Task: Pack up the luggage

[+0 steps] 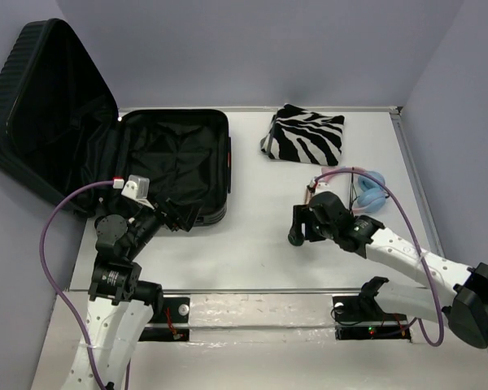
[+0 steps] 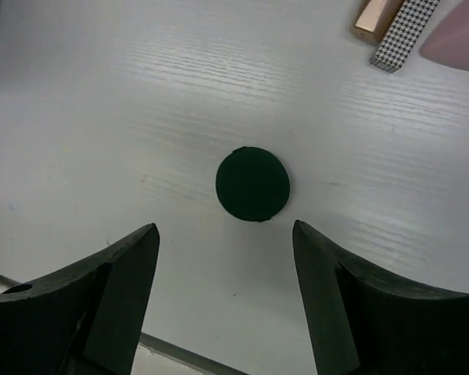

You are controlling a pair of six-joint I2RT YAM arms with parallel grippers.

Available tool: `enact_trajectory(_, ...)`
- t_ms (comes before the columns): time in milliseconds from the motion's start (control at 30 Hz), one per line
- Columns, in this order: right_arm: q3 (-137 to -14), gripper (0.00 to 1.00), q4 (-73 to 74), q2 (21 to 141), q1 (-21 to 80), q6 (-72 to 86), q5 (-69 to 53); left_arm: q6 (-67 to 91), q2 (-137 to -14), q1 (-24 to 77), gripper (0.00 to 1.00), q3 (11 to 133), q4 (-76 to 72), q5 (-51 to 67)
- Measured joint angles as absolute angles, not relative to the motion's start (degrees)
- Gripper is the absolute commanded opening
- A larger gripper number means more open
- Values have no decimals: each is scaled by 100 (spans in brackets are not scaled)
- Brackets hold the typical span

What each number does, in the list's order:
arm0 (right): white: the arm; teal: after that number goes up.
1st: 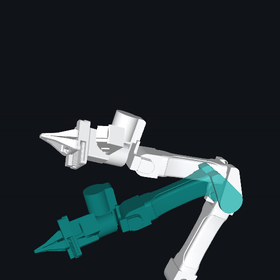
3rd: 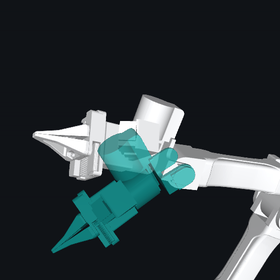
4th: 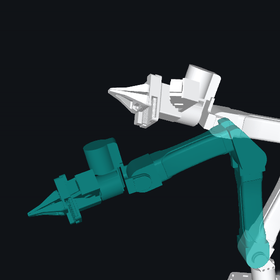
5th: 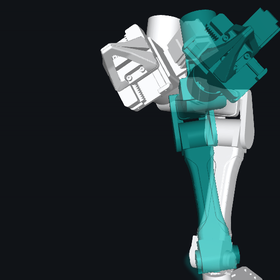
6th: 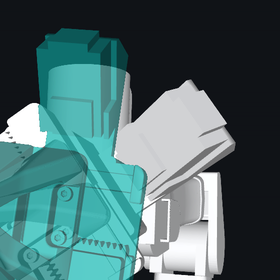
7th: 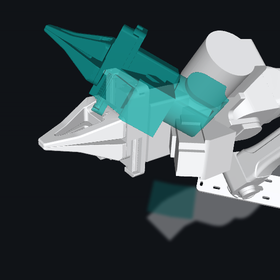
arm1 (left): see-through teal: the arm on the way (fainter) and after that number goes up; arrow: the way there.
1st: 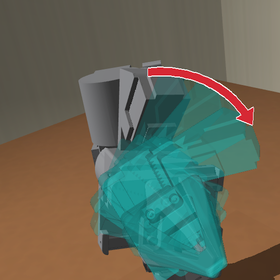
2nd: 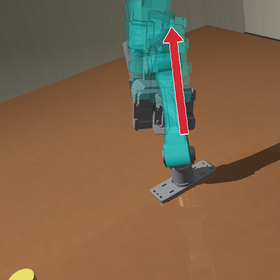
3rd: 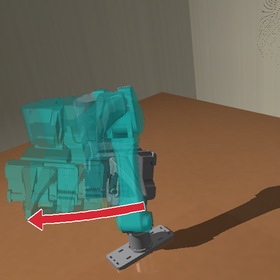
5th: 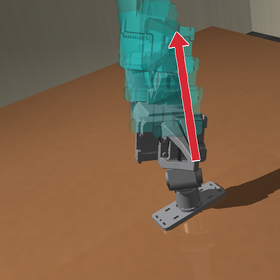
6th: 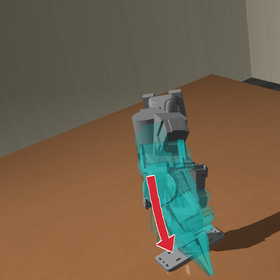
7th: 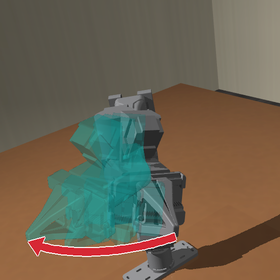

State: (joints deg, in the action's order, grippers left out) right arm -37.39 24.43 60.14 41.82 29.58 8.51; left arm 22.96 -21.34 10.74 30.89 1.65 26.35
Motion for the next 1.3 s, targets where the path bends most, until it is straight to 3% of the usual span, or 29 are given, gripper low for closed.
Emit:
enact_trajectory(267, -3743, 77, 2453, 6643, 4414, 2987, 1339, 2298, -2134, 1074, 99, 3089, 165, 2637)
enact_trajectory(433, -3774, 70, 2471, 6943, 4595, 3028, 1457, 2298, -2132, 1074, 99, 3089, 165, 2637)
enact_trajectory(800, -3865, 66, 2453, 7461, 4847, 3199, 1559, 2298, -2119, 1074, 99, 3089, 165, 2637)
enact_trajectory(1000, -3959, 55, 2427, 7802, 4847, 3286, 1896, 2300, -2117, 1074, 99, 3089, 165, 2637)
enact_trajectory(1100, -4051, 39, 2366, 8038, 4847, 3312, 2119, 2300, -2099, 1074, 99, 3089, 165, 2639)
enact_trajectory(1233, -4123, 27, 2224, 8296, 4847, 3321, 2233, 2300, -2069, 1074, 99, 3089, 165, 2646)
enact_trajectory(1300, -4123, 16, 2185, 8296, 4851, 3306, 2257, 2300, -2067, 1074, 99, 3089, 165, 2652)
